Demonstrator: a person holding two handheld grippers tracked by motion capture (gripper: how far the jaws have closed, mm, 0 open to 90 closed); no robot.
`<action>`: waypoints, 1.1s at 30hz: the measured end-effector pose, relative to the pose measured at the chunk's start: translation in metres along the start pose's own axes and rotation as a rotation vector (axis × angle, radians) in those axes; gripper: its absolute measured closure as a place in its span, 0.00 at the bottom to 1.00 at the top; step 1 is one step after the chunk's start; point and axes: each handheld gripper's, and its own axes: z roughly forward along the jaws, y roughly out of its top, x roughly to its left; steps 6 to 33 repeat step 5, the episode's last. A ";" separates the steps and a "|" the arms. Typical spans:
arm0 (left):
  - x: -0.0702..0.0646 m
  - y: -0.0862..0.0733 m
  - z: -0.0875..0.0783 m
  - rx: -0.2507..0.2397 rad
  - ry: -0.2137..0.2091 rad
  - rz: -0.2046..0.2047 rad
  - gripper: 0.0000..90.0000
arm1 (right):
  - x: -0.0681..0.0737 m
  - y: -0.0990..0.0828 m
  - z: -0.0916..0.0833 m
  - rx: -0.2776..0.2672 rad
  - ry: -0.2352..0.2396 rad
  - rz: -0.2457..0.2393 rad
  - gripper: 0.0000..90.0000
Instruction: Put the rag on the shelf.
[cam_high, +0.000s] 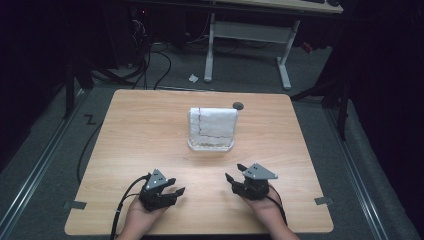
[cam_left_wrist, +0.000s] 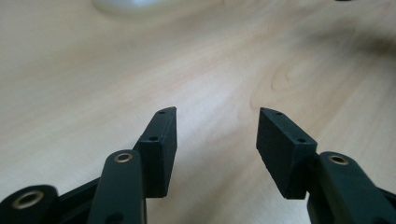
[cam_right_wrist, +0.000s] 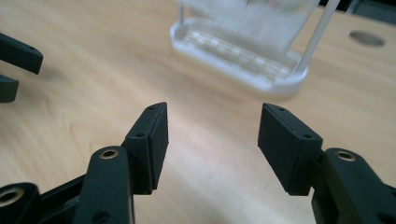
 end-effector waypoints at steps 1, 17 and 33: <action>-0.001 0.001 -0.001 -0.009 0.005 0.010 0.53 | 0.002 -0.005 0.000 0.015 0.004 0.000 0.48; 0.000 0.003 0.002 -0.026 0.002 -0.007 0.52 | 0.000 -0.006 -0.005 0.021 0.022 0.012 0.48; 0.000 0.003 0.002 -0.026 0.002 -0.007 0.52 | 0.000 -0.006 -0.005 0.021 0.022 0.012 0.48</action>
